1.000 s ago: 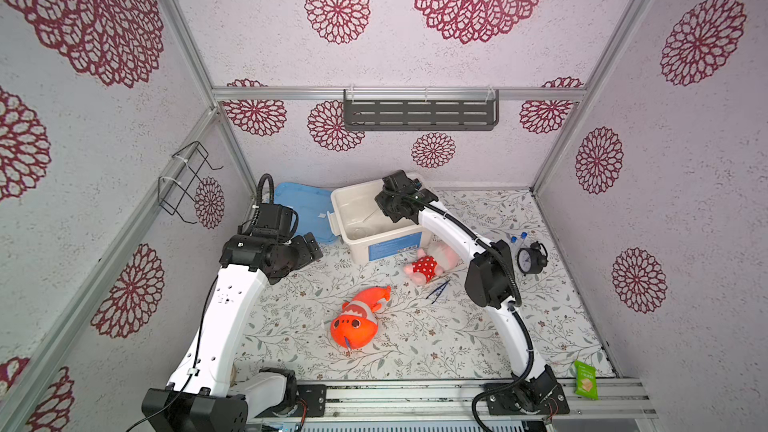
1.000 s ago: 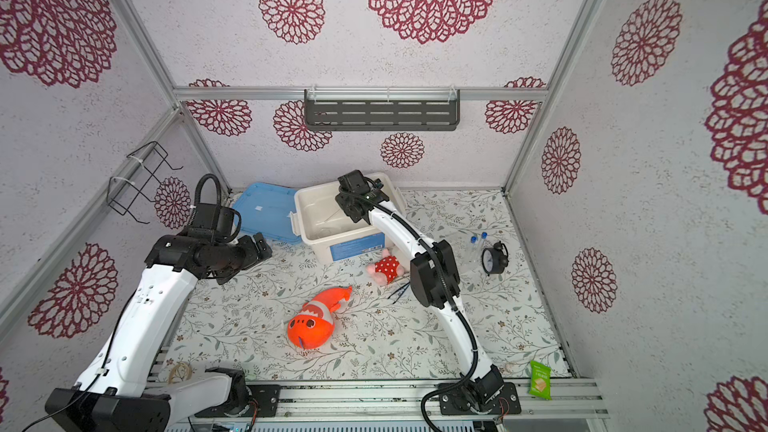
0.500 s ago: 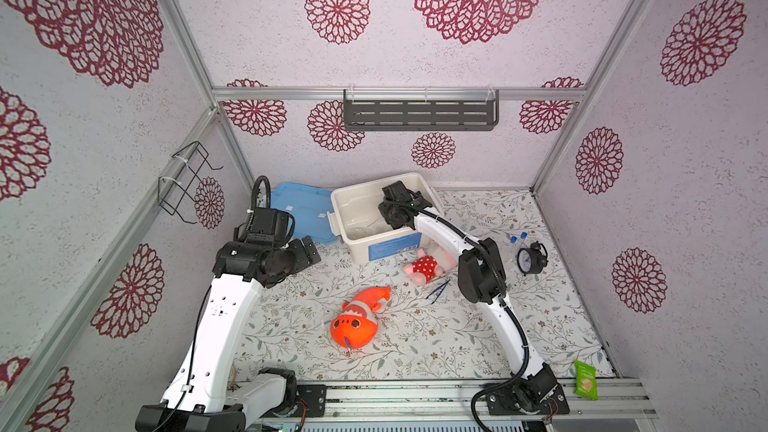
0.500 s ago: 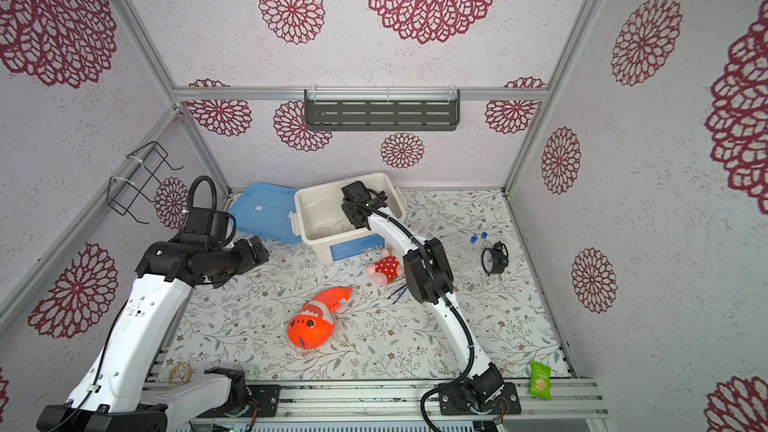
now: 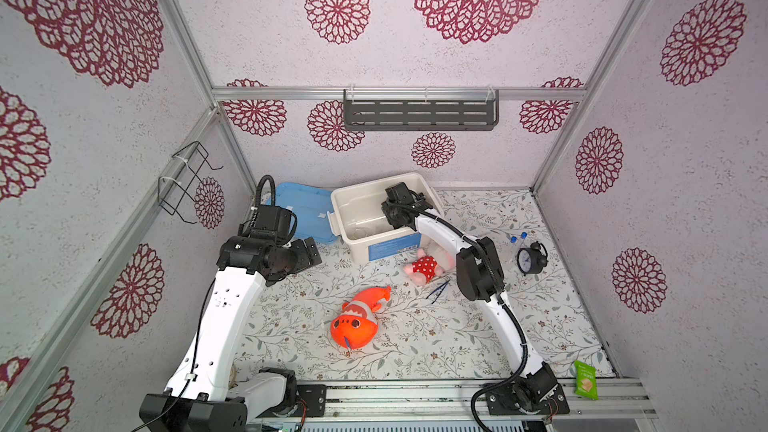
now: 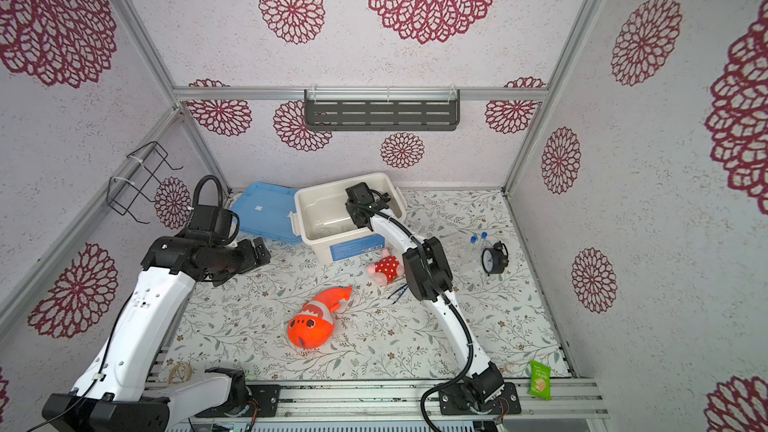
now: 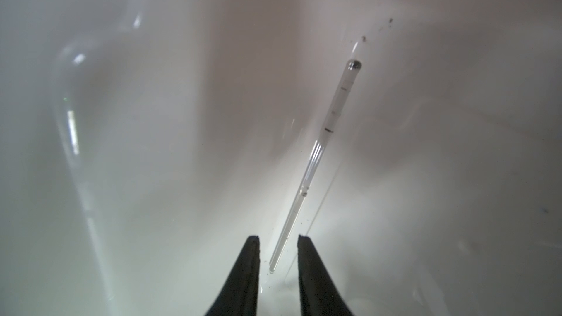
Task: Organize the chemistry lab equipment
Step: 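Open the right gripper to drop the rod into the bin, then reach the left gripper to the blue tweezers while the right withdraws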
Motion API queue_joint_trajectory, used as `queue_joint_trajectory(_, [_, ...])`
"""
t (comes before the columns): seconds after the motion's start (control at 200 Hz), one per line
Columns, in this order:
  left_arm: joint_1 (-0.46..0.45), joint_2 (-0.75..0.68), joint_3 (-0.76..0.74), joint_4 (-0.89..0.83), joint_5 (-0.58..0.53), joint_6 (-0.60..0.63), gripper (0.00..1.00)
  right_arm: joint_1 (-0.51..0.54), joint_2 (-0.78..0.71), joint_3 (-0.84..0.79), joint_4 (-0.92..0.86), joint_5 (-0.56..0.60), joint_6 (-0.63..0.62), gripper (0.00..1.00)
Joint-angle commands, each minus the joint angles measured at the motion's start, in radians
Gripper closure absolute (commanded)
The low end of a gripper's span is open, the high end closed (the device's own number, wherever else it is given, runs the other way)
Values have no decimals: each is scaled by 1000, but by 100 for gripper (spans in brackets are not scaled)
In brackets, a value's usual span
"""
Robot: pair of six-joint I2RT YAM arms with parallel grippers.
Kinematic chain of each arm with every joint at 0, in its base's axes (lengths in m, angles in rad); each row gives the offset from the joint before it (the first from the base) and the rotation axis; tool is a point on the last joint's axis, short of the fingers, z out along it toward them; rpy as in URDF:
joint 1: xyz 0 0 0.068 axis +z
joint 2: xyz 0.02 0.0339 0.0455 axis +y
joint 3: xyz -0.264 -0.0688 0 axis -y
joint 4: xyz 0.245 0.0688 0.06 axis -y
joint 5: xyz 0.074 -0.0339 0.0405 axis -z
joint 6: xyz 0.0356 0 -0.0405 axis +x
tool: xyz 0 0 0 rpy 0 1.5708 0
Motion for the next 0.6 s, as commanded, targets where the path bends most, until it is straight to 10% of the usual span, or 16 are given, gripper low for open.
queue_joint_trajectory(0.0, [5,2,28,-13,-10,28,3,-10,-11,31,12,8,-12,69])
queue_joint_trajectory(0.29, [0,-26,-4,96,129,79,3,3,-179,6,21,19,-201,64])
queue_joint_trajectory(0.595, [-113,-56,-49,312,168,74,3,5,-605,-405,110,55,-443,61])
